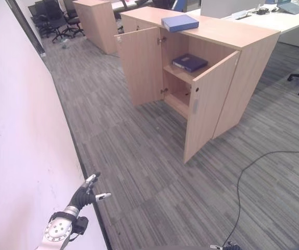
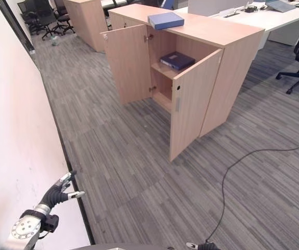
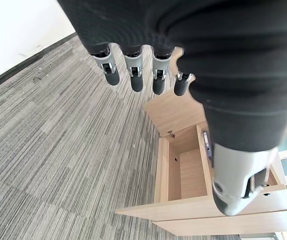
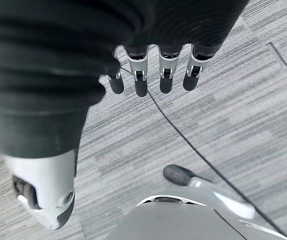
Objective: Put the empty folder in the office cabinet
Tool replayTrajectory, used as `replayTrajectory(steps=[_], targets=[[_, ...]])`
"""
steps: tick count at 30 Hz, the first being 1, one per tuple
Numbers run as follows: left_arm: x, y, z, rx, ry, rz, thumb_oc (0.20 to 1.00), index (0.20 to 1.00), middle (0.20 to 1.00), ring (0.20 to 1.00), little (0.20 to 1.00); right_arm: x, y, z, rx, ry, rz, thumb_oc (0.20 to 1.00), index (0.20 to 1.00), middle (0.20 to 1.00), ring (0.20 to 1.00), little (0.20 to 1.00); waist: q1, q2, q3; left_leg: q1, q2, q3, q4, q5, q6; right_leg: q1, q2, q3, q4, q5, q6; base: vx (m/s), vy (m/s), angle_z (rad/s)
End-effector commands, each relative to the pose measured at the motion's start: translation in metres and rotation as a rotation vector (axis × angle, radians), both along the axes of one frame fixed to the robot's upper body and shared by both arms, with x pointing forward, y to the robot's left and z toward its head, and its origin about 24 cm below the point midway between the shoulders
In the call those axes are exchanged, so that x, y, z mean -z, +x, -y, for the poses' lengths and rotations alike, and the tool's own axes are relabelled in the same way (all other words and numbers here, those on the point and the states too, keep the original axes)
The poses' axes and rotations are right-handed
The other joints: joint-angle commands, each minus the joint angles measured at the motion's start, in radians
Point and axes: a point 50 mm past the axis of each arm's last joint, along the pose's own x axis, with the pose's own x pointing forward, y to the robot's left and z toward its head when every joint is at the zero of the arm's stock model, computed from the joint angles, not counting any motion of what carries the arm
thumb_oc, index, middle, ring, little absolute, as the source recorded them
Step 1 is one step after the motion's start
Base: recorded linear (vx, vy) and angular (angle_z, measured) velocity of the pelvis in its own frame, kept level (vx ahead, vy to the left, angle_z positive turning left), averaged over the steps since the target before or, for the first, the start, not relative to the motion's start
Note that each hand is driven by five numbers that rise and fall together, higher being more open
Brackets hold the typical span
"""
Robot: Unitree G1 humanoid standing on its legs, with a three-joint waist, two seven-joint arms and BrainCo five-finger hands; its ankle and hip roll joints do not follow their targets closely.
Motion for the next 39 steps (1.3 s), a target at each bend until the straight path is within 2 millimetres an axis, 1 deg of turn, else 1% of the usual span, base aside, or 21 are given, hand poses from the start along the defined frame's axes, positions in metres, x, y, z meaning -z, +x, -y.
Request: replayTrajectory(steps=[1, 3, 4, 7, 10, 15, 19, 20, 21, 22, 23, 24, 25, 27, 31, 34, 38, 39], targets=[[-0.043, 0.013, -0.02, -0.012, 0.126, 0.19, 1.0, 1.0, 1.0, 1.0, 1.0, 0.003, 0.007, -0.013, 0.008, 0.035, 0.001, 1.0, 1.0, 1.0, 1.0, 1.0, -0.003, -0.057, -0.023, -0.019, 0.016, -0.05, 0.002, -0.091, -0.042, 0.0, -0.079, 0.0, -0.011, 0.01, 0.076, 0.0, 0.0, 0.0], [-0.049, 0.015, -0.024, -0.029, 0.171, 0.221, 1.0, 1.0, 1.0, 1.0, 1.0, 0.003, 0.006, -0.013, 0.012, 0.035, 0.003, 1.0, 1.0, 1.0, 1.0, 1.0, -0.001, -0.058, -0.023, -0.019, 0.015, -0.05, 0.002, -0.091, -0.042, 0.0, -0.078, 0.0, -0.011, 0.01, 0.076, 0.0, 0.0, 0.0], [-0.055, 0.016, -0.027, -0.044, 0.194, 0.25, 1.0, 1.0, 1.0, 1.0, 1.0, 0.003, 0.005, -0.014, 0.012, 0.039, 0.001, 1.0, 1.0, 1.0, 1.0, 1.0, 0.002, -0.059, -0.022, -0.019, 0.015, -0.05, 0.002, -0.091, -0.042, 0.0, -0.078, -0.001, -0.011, 0.009, 0.075, 0.0, 0.0, 0.0], [-0.055, 0.015, -0.028, -0.049, 0.178, 0.246, 1.0, 1.0, 1.0, 1.0, 1.0, 0.003, 0.005, -0.013, 0.004, 0.04, 0.0, 1.0, 1.0, 1.0, 1.0, 1.0, 0.001, -0.06, -0.022, -0.02, 0.016, -0.049, 0.002, -0.09, -0.042, 0.0, -0.078, -0.001, -0.011, 0.01, 0.075, 0.0, 0.0, 0.0], [-0.052, 0.014, -0.028, -0.04, 0.159, 0.223, 1.0, 1.0, 1.0, 1.0, 1.0, 0.004, 0.004, -0.014, -0.005, 0.044, -0.006, 1.0, 1.0, 1.0, 1.0, 1.0, 0.0, -0.06, -0.022, -0.02, 0.016, -0.047, 0.002, -0.09, -0.043, 0.0, -0.078, 0.001, -0.011, 0.01, 0.075, 0.0, 0.0, 0.0], [-0.041, 0.01, -0.028, -0.018, 0.112, 0.156, 1.0, 1.0, 1.0, 1.0, 1.0, 0.003, 0.004, -0.012, -0.004, 0.044, -0.007, 1.0, 1.0, 1.0, 1.0, 1.0, -0.002, -0.059, -0.021, -0.021, 0.017, -0.044, 0.002, -0.088, -0.042, -0.001, -0.078, 0.001, -0.011, 0.011, 0.075, 0.0, 0.0, 0.0], [-0.04, 0.009, -0.03, -0.011, 0.111, 0.138, 1.0, 1.0, 1.0, 1.0, 1.0, 0.003, 0.004, -0.012, -0.004, 0.047, -0.006, 1.0, 1.0, 1.0, 1.0, 1.0, -0.004, -0.06, -0.02, -0.023, 0.017, -0.044, 0.002, -0.087, -0.042, -0.002, -0.078, 0.003, -0.011, 0.012, 0.076, -0.01, -0.001, 0.0], [0.065, -0.033, -0.032, -0.223, 0.071, -0.25, 1.0, 1.0, 1.0, 1.0, 1.0, 0.001, 0.011, -0.008, 0.005, 0.029, -0.002, 1.0, 1.0, 1.0, 1.0, 1.0, -0.007, -0.065, -0.015, -0.024, 0.017, -0.045, 0.002, -0.083, -0.043, -0.004, -0.079, 0.004, -0.011, 0.016, 0.074, -0.05, -0.015, -0.01], [0.083, -0.029, -0.018, -0.201, 0.12, -0.322, 1.0, 1.0, 1.0, 1.0, 1.0, 0.0, 0.014, -0.007, 0.009, 0.012, 0.017, 1.0, 1.0, 1.0, 1.0, 1.0, -0.013, -0.07, -0.013, -0.026, 0.016, -0.047, 0.002, -0.083, -0.043, -0.007, -0.079, 0.006, -0.011, 0.016, 0.074, -0.06, -0.021, -0.06], [0.097, -0.023, 0.0, -0.189, 0.091, -0.364, 1.0, 1.0, 1.0, 1.0, 1.0, -0.001, 0.02, -0.008, -0.005, 0.006, 0.042, 1.0, 1.0, 1.0, 1.0, 1.0, -0.02, -0.074, -0.013, -0.027, 0.015, -0.046, 0.002, -0.083, -0.043, -0.009, -0.078, 0.007, -0.011, 0.015, 0.074, -0.03, -0.024, 0.01], [0.118, -0.028, 0.017, -0.193, 0.088, -0.473, 1.0, 1.0, 1.0, 1.0, 1.0, -0.002, 0.025, -0.011, -0.015, -0.008, 0.057, 1.0, 1.0, 1.0, 1.0, 1.0, -0.036, -0.078, -0.014, -0.028, 0.015, -0.044, 0.002, -0.084, -0.043, -0.011, -0.077, 0.013, -0.011, 0.013, 0.073, -0.02, -0.013, -0.07], [0.118, -0.028, 0.018, -0.192, 0.088, -0.472, 1.0, 1.0, 1.0, 1.0, 1.0, -0.002, 0.025, -0.01, -0.014, -0.009, 0.058, 1.0, 1.0, 1.0, 1.0, 1.0, -0.036, -0.077, -0.013, -0.028, 0.015, -0.044, 0.002, -0.084, -0.043, -0.01, -0.077, 0.013, -0.011, 0.012, 0.073, 0.0, -0.006, -0.09], [0.126, -0.032, 0.024, -0.202, 0.1, -0.512, 1.0, 1.0, 1.0, 1.0, 1.0, -0.002, 0.026, -0.011, -0.016, -0.016, 0.059, 1.0, 1.0, 1.0, 1.0, 1.0, -0.042, -0.078, -0.015, -0.026, 0.015, -0.042, 0.002, -0.086, -0.043, -0.011, -0.076, 0.014, -0.011, 0.011, 0.072, 0.0, -0.003, -0.18], [0.134, -0.039, 0.032, -0.206, 0.105, -0.566, 1.0, 1.0, 1.0, 1.0, 1.0, -0.001, 0.023, -0.013, -0.013, -0.021, 0.053, 1.0, 1.0, 1.0, 1.0, 1.0, -0.05, -0.079, -0.018, -0.024, 0.015, -0.04, 0.002, -0.088, -0.044, -0.011, -0.074, 0.018, -0.011, 0.009, 0.071, 0.0, -0.002, -0.04], [0.142, -0.048, 0.039, -0.177, 0.143, -0.625, 1.0, 1.0, 1.0, 1.0, 1.0, 0.0, 0.021, -0.013, 0.006, -0.023, 0.055, 1.0, 1.0, 1.0, 1.0, 1.0, -0.058, -0.081, -0.022, -0.019, 0.017, -0.032, 0.002, -0.09, -0.045, -0.01, -0.07, 0.025, -0.011, 0.007, 0.07, 0.0, -0.001, 0.0], [0.142, -0.05, 0.036, -0.174, 0.163, -0.632, 1.0, 1.0, 1.0, 1.0, 1.0, -0.002, 0.022, -0.008, 0.016, -0.031, 0.063, 1.0, 1.0, 1.0, 1.0, 1.0, -0.059, -0.082, -0.023, -0.018, 0.017, -0.03, 0.002, -0.091, -0.046, -0.01, -0.07, 0.026, -0.011, 0.008, 0.07, 0.0, -0.004, -0.07], [0.14, -0.05, 0.024, -0.196, 0.193, -0.638, 1.0, 1.0, 1.0, 1.0, 1.0, -0.006, 0.026, 0.006, 0.04, -0.061, 0.088, 1.0, 1.0, 1.0, 1.0, 1.0, -0.059, -0.085, -0.028, -0.018, 0.017, -0.029, 0.002, -0.091, -0.047, -0.009, -0.069, 0.027, -0.011, 0.009, 0.071, 0.0, -0.005, -0.02], [0.14, -0.05, 0.024, -0.196, 0.193, -0.638, 1.0, 1.0, 1.0, 1.0, 1.0, -0.006, 0.026, 0.006, 0.04, -0.061, 0.088, 1.0, 1.0, 1.0, 1.0, 1.0, -0.059, -0.085, -0.028, -0.018, 0.017, -0.029, 0.002, -0.091, -0.047, -0.009, -0.069, 0.027, -0.011, 0.009, 0.071, 0.0, 0.0, 0.0]])
